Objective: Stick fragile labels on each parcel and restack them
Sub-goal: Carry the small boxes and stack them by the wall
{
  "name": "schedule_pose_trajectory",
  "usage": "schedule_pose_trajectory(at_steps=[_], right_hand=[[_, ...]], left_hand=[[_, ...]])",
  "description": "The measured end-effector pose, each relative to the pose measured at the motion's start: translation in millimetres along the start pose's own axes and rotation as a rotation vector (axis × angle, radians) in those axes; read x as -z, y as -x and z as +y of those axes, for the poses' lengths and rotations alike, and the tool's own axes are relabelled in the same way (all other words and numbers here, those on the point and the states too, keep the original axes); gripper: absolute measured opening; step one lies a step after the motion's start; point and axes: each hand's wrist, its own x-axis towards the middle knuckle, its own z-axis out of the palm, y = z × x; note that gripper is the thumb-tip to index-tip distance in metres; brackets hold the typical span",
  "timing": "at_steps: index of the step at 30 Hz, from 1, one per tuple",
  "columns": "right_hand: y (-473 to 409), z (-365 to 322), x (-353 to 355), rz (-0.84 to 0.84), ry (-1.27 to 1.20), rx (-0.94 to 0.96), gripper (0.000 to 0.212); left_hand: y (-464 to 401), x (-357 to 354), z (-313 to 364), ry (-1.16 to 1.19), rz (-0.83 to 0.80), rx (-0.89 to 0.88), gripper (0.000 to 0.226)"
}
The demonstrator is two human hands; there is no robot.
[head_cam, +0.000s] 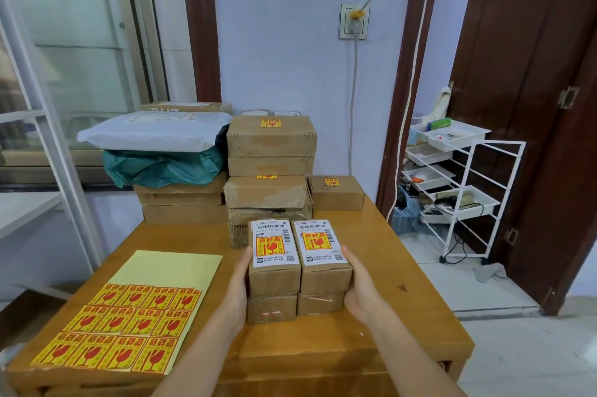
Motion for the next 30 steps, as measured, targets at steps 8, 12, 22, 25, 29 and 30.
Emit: schedule_pose_trajectory(at_steps=[8, 12, 22, 25, 29, 30], right_hand=[[8, -7, 4, 0.081, -0.004, 0.017, 0.031], [18, -24, 13, 0.073, -0.017, 0.070, 0.028], [35, -79, 47, 0.090, -0.028, 0.202, 0.032], [38, -92, 54, 0.102, -0.047, 0.211, 0.033], [34, -102, 65, 0.155, -0.040, 0.260, 0.030], [32, -104, 67, 0.160, -0.032, 0.275, 0.030]], left_hand=[[8, -16, 2, -0.018, -0.031, 0.020, 0.044], [12, -32, 3, -0.045, -0.038, -0.011, 0.050], [22, -99, 21, -0.122, -0.093, -0.069, 0.077], [28, -119, 28, -0.116, -0.079, -0.108, 0.044], [16, -138, 24, -0.131, -0.064, -0.090, 0.071], [4, -140, 17, -0.125, -0.046, -0.089, 0.078]])
